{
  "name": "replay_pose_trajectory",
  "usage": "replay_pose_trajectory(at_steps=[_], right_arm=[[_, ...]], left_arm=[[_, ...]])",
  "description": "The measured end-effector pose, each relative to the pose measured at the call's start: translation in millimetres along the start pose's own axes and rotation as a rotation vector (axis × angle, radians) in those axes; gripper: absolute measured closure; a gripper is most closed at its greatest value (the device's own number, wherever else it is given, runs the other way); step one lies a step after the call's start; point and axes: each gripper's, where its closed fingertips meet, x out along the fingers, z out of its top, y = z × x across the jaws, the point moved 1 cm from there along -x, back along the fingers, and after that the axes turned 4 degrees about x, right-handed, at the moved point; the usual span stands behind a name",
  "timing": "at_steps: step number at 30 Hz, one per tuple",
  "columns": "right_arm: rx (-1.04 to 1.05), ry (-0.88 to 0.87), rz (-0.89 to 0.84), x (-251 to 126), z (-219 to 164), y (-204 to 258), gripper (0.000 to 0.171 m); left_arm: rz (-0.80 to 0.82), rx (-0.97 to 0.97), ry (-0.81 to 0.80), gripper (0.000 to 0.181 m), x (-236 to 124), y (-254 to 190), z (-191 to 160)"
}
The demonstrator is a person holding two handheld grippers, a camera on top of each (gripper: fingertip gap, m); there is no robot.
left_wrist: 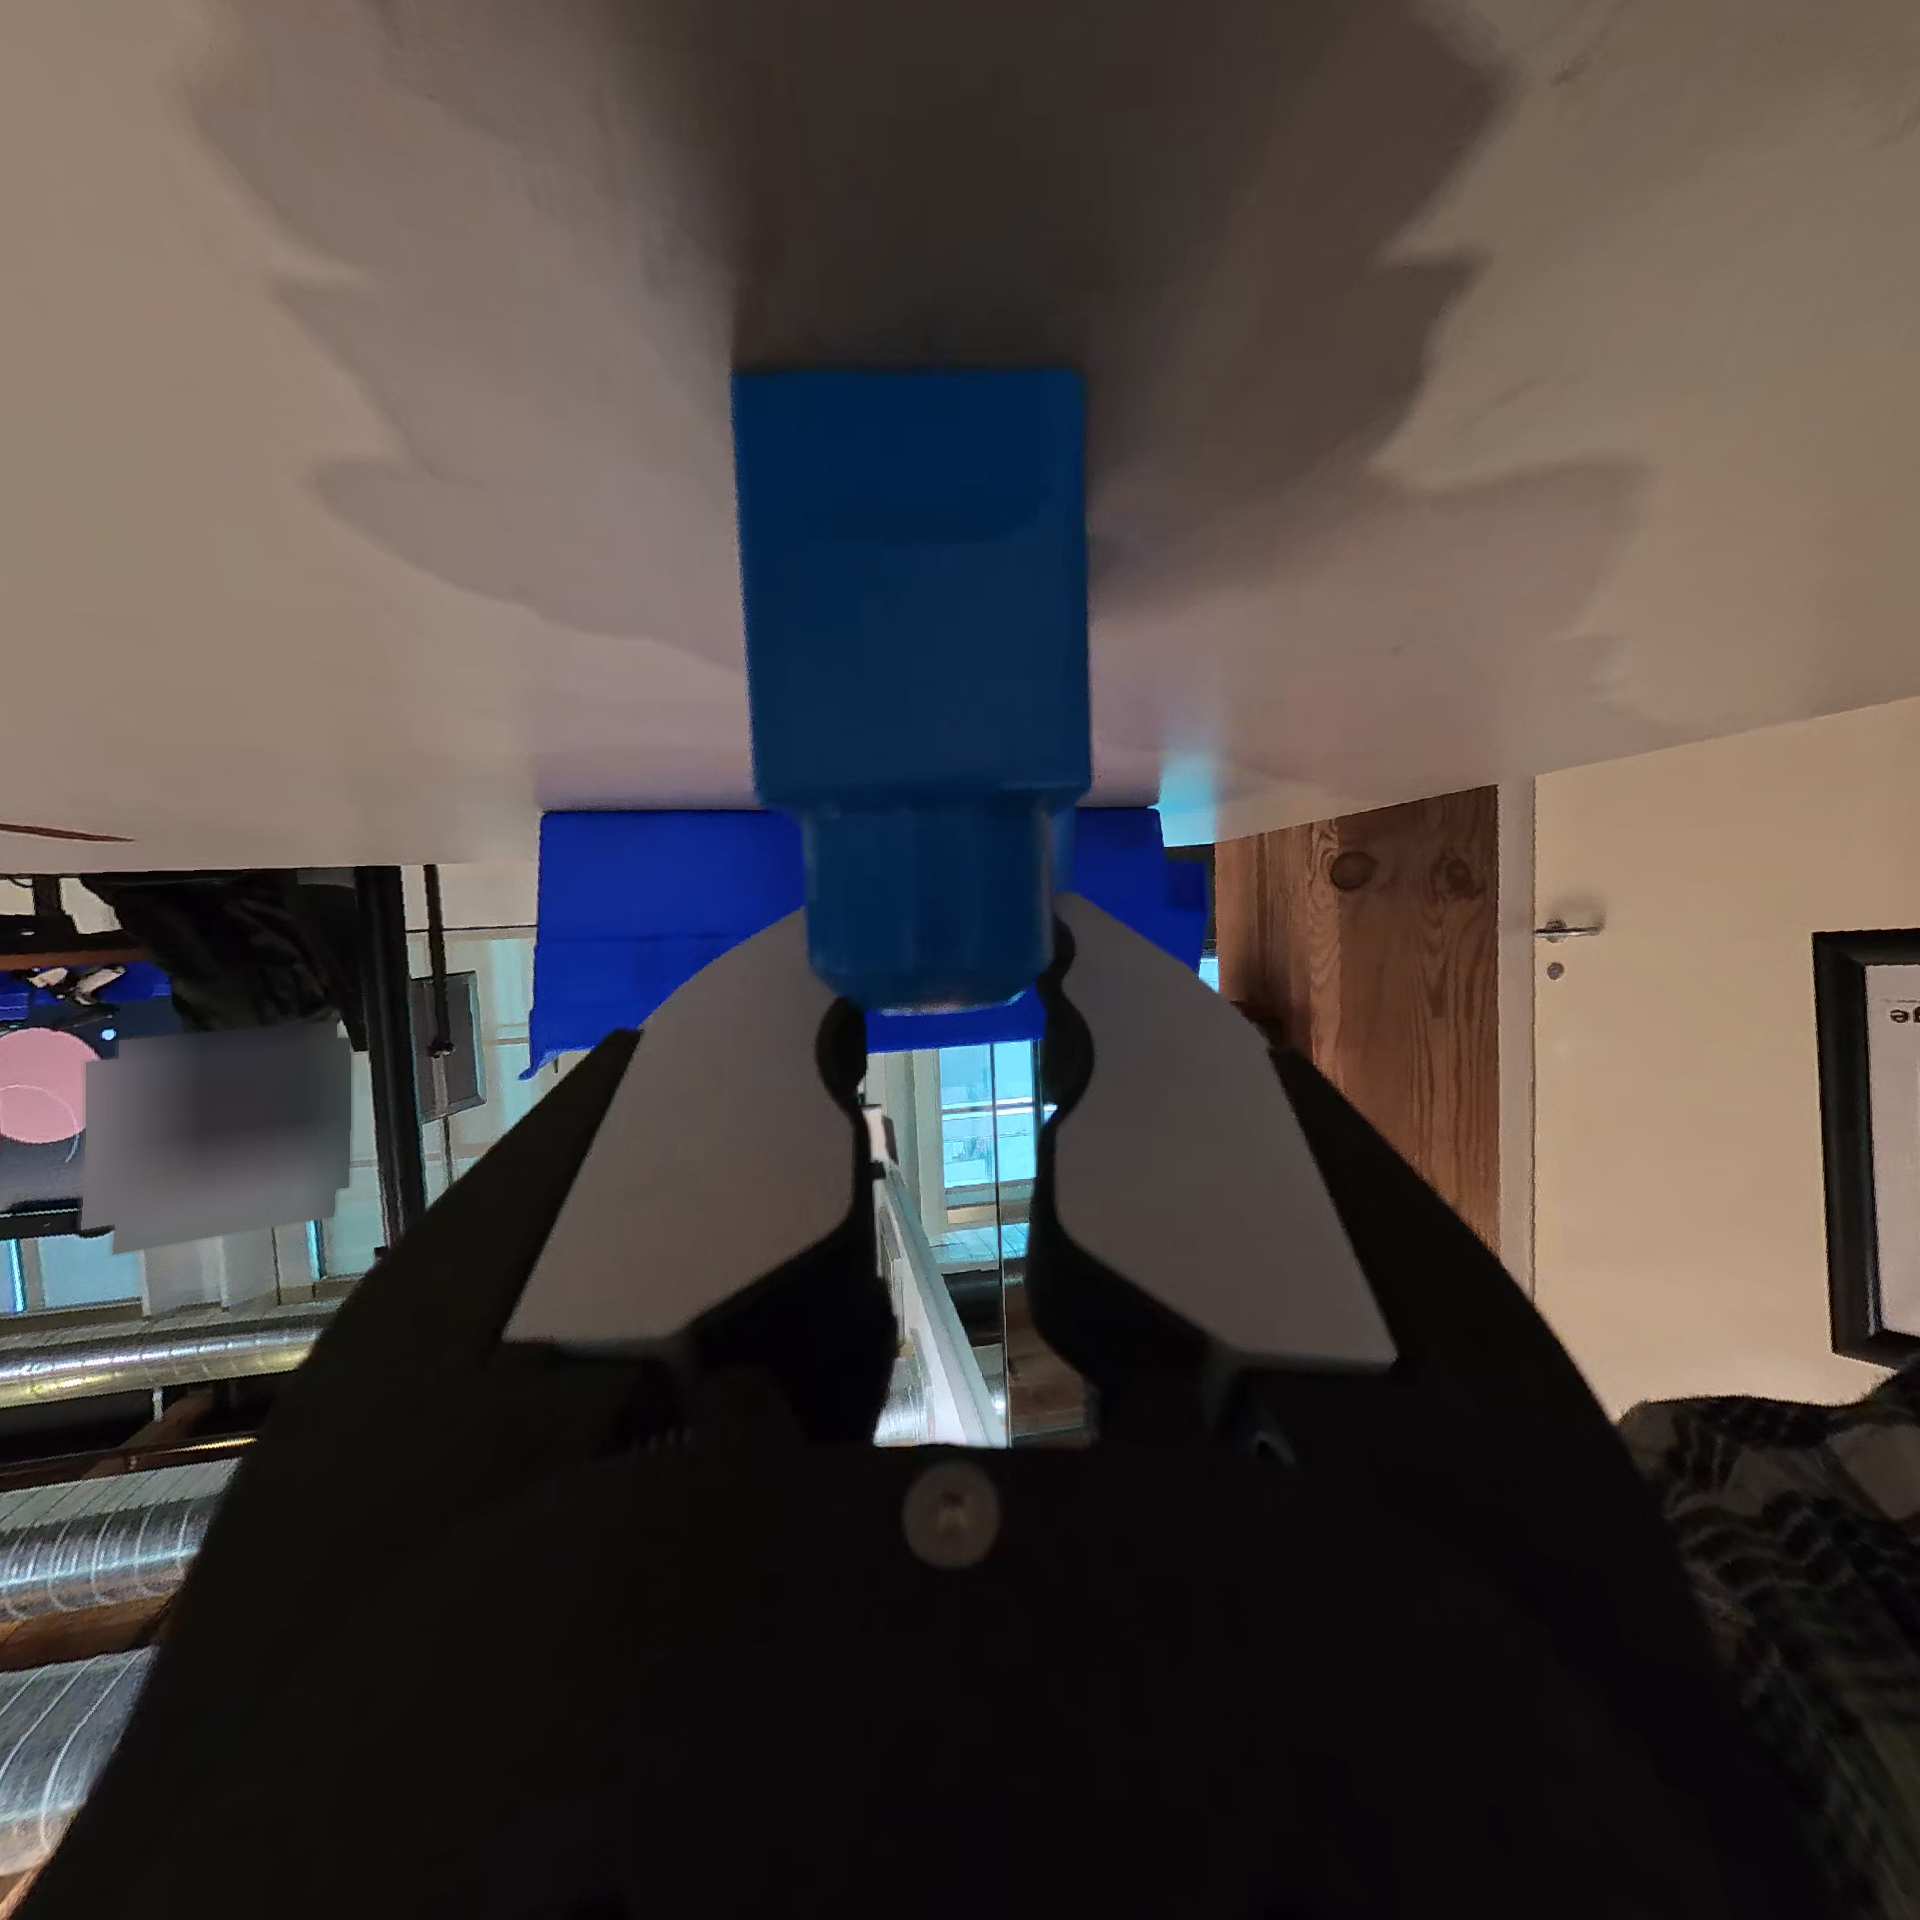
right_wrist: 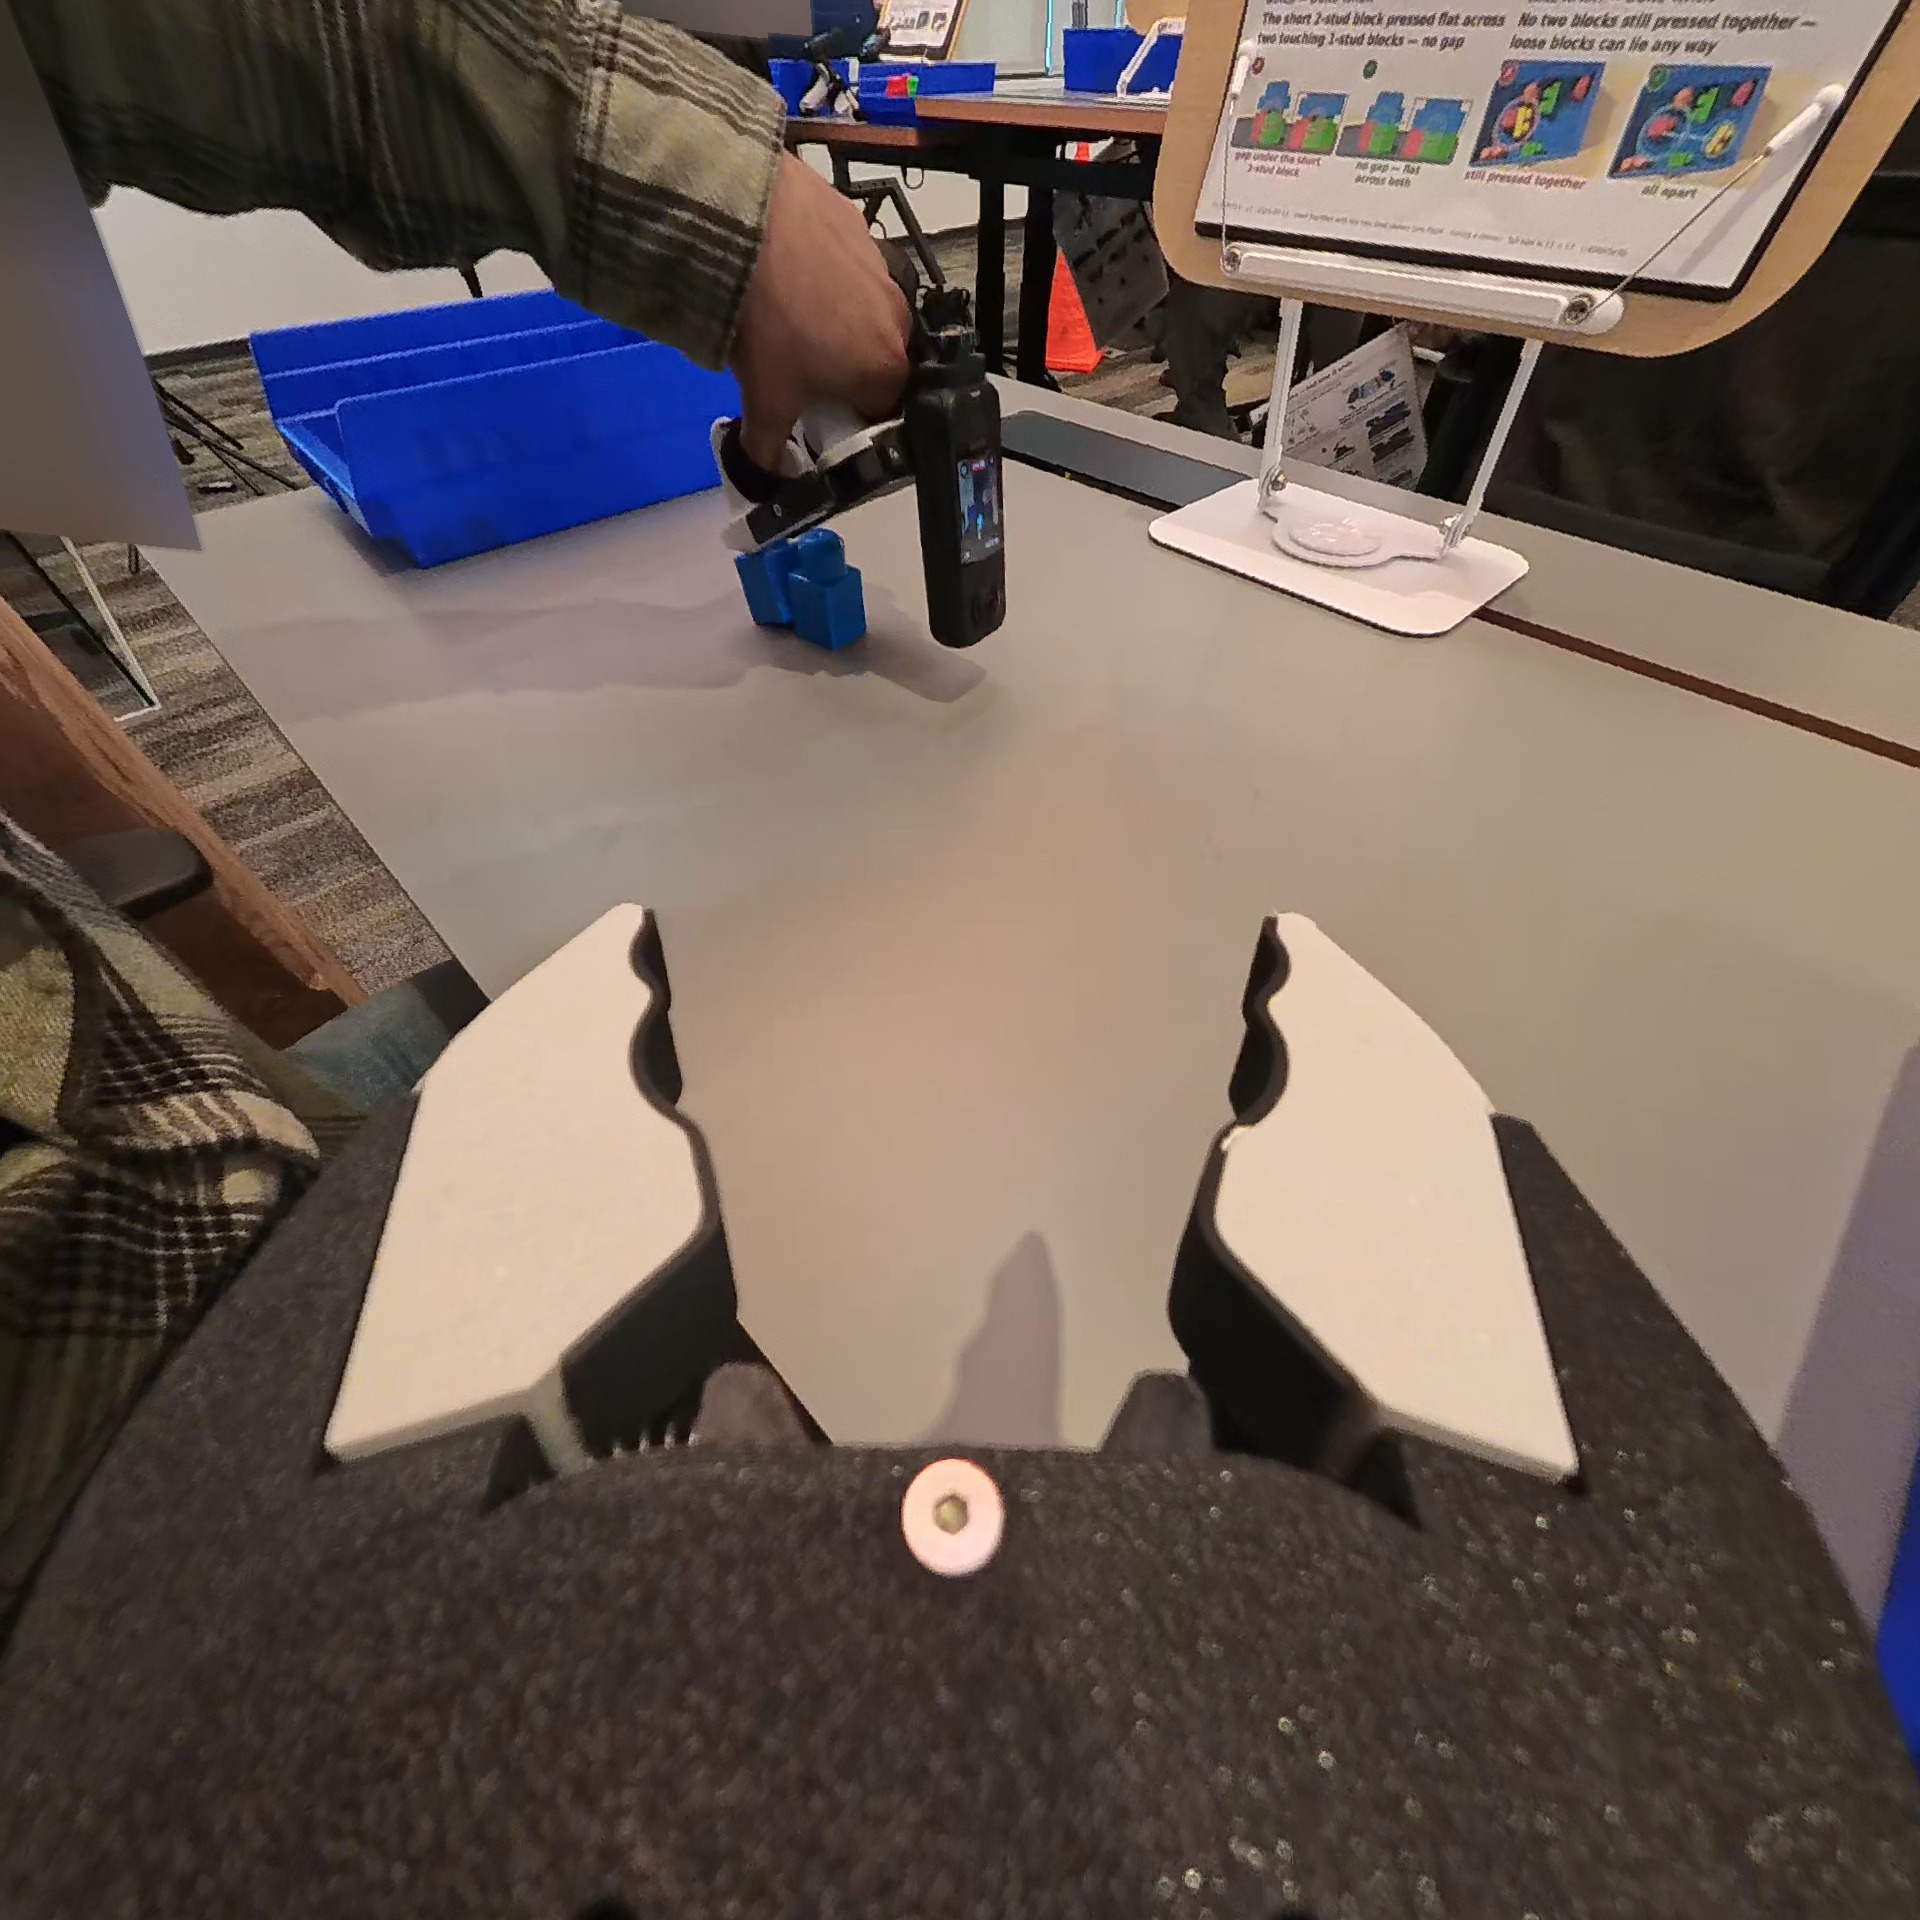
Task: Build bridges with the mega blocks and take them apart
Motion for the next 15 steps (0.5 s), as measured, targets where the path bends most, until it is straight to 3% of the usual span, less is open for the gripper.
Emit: replay_pose_trajectory(at_steps=[15], right_arm=[[0.003, 0.002, 0.011, 0.5, -1.1, 3.4, 0.063]], left_arm=[[0.032, 0.026, -0.032, 0.14, -4.5, 2.4, -1.9]])
